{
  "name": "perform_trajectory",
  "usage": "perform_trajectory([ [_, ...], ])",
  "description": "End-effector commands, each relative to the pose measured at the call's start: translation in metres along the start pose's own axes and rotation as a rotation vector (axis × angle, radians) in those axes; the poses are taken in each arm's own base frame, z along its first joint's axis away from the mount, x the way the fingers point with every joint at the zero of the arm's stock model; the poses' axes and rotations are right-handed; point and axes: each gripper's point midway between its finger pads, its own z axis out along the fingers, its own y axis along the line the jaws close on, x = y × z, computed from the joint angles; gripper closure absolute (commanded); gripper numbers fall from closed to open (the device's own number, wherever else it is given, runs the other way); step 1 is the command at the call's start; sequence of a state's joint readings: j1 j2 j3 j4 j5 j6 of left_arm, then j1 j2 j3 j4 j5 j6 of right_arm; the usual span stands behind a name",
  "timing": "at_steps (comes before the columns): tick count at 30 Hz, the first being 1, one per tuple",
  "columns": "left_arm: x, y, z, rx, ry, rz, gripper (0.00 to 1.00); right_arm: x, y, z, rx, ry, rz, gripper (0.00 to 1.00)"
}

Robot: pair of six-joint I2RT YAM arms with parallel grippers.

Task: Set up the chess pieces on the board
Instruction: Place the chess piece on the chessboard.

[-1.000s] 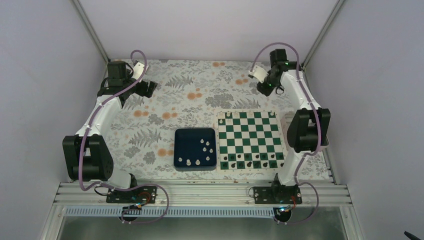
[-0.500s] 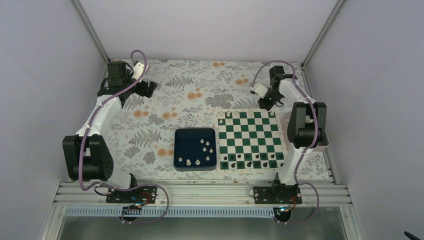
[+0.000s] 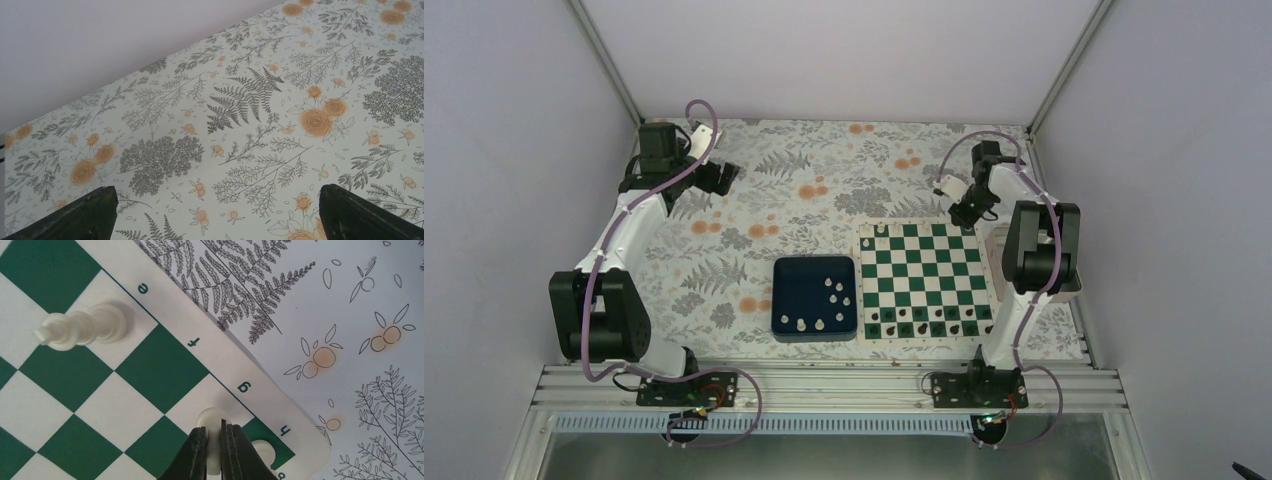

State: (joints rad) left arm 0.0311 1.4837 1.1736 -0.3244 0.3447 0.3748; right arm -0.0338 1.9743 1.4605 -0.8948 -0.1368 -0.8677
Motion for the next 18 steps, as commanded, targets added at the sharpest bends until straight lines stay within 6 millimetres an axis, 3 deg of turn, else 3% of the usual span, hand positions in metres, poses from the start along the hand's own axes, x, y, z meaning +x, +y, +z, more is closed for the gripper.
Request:
perform_trajectory([
  [1, -0.0065, 0.0004, -0.0031, 0.01, -0.019, 0.009, 0.0, 0.0065, -0.0046, 0.0111, -0.009, 0.008, 0.002, 0.93],
  [18, -0.0058, 0.0, -0.0035, 0.011, -0.017, 0.01, 0.0, 0.0108, 0.0001, 0.0207, -0.041, 0.021, 0.004, 0.9],
])
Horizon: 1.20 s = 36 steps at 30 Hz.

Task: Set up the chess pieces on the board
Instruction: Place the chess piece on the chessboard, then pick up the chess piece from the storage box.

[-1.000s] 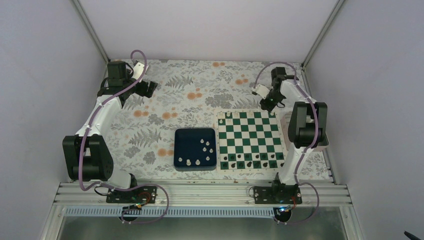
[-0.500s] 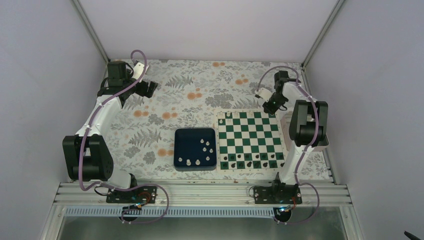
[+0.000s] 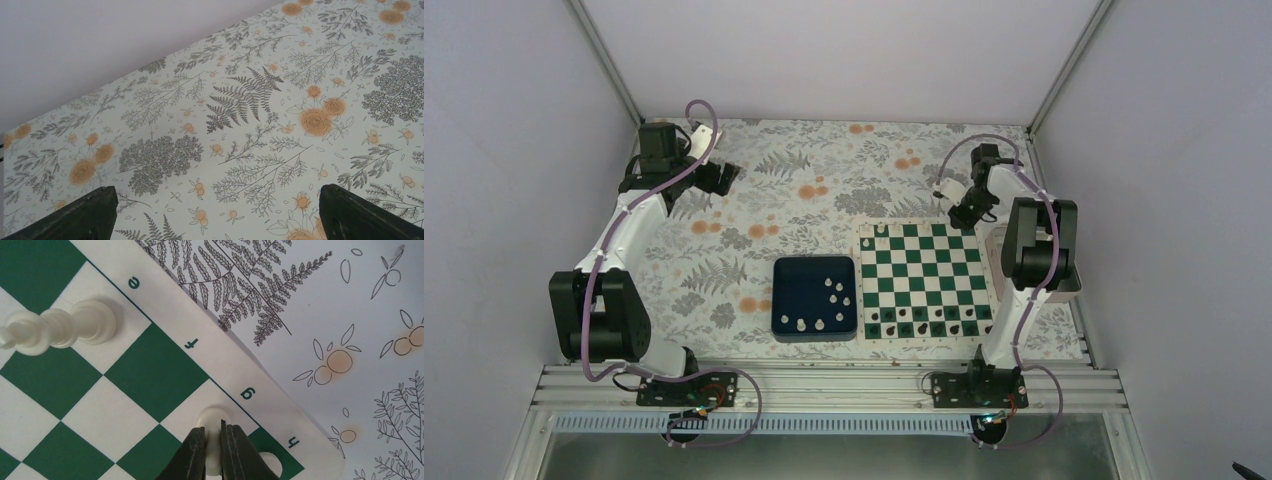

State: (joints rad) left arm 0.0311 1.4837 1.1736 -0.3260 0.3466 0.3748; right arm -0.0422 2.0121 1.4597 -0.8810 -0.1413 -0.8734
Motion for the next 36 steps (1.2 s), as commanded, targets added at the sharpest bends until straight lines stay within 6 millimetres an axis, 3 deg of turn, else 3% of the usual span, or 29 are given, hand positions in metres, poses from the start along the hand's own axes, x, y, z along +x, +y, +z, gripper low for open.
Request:
perform_trajectory([
  [1, -0.006, 0.0, -0.004, 0.009, -0.018, 0.01, 0.0, 0.006, 0.001, 0.007, -0.017, 0.009, -0.003, 0.89],
  [5, -0.005, 0.001, -0.003, 0.006, -0.015, 0.009, 0.0, 0.001, -0.004, -0.004, 0.015, -0.007, -0.005, 0.72],
  [9, -0.006, 0.001, -0.004, 0.002, -0.017, 0.011, 0.0, -0.014, -0.013, -0.038, 0.077, -0.056, -0.013, 0.59],
  [15, -0.006, 0.001, -0.004, 0.002, -0.018, 0.011, 0.0, -0.057, -0.022, -0.122, 0.231, -0.148, -0.082, 0.53],
  [18, -0.006, 0.001, -0.005, -0.001, -0.019, 0.01, 0.0, -0.095, -0.004, -0.17, 0.313, -0.22, -0.168, 0.5],
  [20, -0.007, 0.002, -0.005, -0.002, -0.022, 0.011, 0.0, -0.123, 0.022, -0.195, 0.341, -0.269, -0.244, 0.47],
  [22, -0.008, 0.002, -0.006, -0.004, -0.023, 0.012, 0.0, -0.154, 0.067, -0.208, 0.335, -0.309, -0.356, 0.46],
  [25, -0.008, 0.002, -0.007, -0.006, -0.023, 0.012, 0.0, -0.183, 0.131, -0.209, 0.298, -0.33, -0.495, 0.45],
  [27, -0.008, 0.002, -0.007, -0.006, -0.023, 0.012, 0.0, -0.195, 0.178, -0.198, 0.245, -0.331, -0.582, 0.45],
  [32, -0.008, 0.002, -0.007, -0.008, -0.023, 0.014, 0.0, -0.183, 0.276, -0.136, 0.073, -0.2, -0.752, 0.45],
  [36, -0.007, 0.002, -0.006, -0.008, -0.022, 0.013, 0.0, -0.156, 0.324, -0.097, -0.033, -0.11, -0.835, 0.45],
])
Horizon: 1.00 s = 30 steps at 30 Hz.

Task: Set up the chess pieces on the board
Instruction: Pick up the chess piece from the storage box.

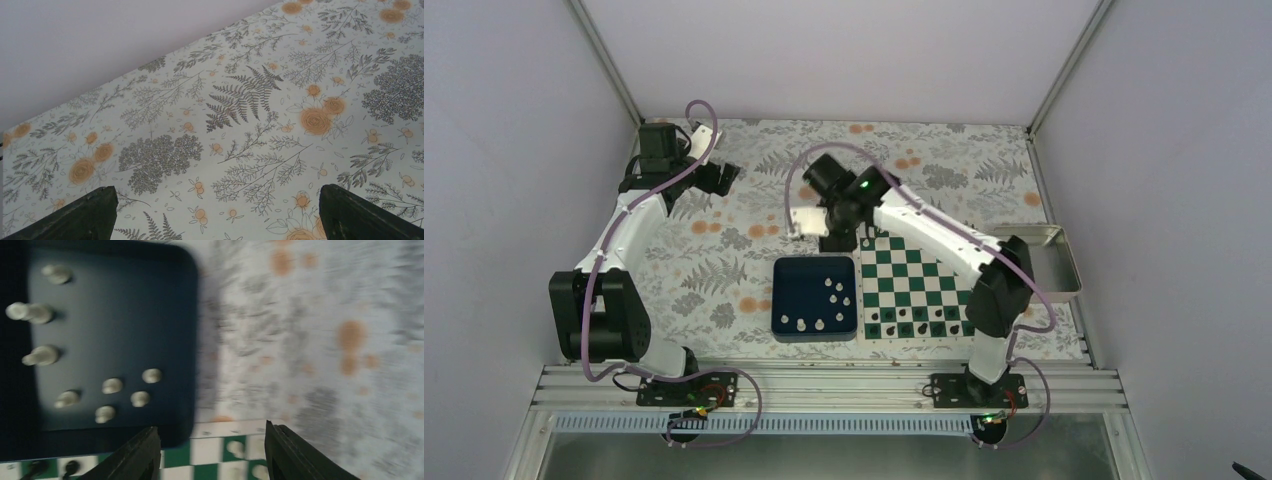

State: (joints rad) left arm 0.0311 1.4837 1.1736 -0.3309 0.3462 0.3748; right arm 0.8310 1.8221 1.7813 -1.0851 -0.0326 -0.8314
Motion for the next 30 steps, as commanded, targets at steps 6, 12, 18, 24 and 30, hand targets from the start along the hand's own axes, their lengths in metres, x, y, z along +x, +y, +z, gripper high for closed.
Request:
perform_trajectory([
  [6, -0.007, 0.002, -0.004, -0.003, -0.024, 0.014, 0.0, 0.003, 0.104, 0.051, -0.269, 0.093, -0.058, 0.46],
  [12, -0.007, 0.002, -0.006, -0.008, -0.026, 0.015, 0.0, -0.003, 0.151, 0.066, -0.364, 0.095, -0.115, 0.46],
  [18, -0.007, 0.002, -0.006, -0.007, -0.024, 0.014, 0.0, 0.001, 0.179, 0.08, -0.41, 0.125, -0.139, 0.47],
  [24, -0.006, 0.002, -0.004, -0.004, -0.022, 0.012, 0.0, 0.002, 0.188, 0.089, -0.412, 0.127, -0.142, 0.49],
  [30, -0.006, 0.002, -0.005, -0.004, -0.022, 0.012, 0.0, 0.002, 0.19, 0.099, -0.404, 0.124, -0.14, 0.54],
])
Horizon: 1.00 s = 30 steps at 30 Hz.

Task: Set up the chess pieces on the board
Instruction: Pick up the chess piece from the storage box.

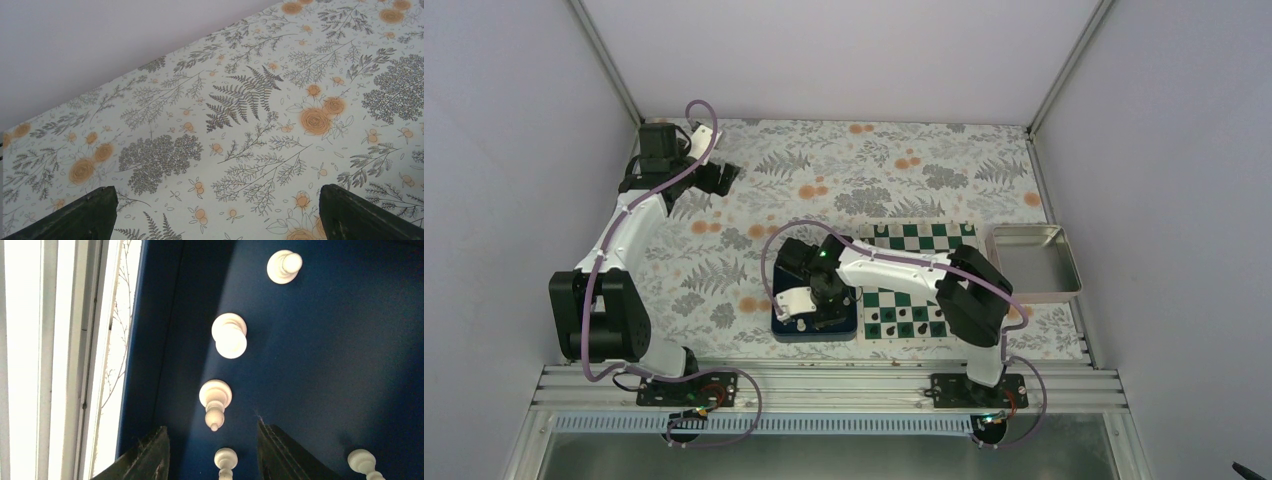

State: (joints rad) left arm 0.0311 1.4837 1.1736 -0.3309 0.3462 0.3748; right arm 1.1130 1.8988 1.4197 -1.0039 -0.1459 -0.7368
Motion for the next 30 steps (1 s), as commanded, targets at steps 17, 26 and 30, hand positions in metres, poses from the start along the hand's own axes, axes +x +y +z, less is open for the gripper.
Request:
perform_trajectory([
  [17, -0.007, 0.002, -0.004, -0.001, -0.023, 0.013, 0.0, -0.002, 0.0, 0.025, -0.001, -0.007, 0.002, 0.85],
  [26, -0.006, 0.002, -0.004, 0.0, -0.022, 0.013, 0.0, -0.004, -0.02, -0.018, 0.07, -0.05, 0.036, 0.95],
  [30, -0.007, 0.002, -0.004, -0.003, -0.023, 0.013, 0.0, 0.001, -0.051, -0.067, 0.167, -0.094, 0.081, 0.95],
])
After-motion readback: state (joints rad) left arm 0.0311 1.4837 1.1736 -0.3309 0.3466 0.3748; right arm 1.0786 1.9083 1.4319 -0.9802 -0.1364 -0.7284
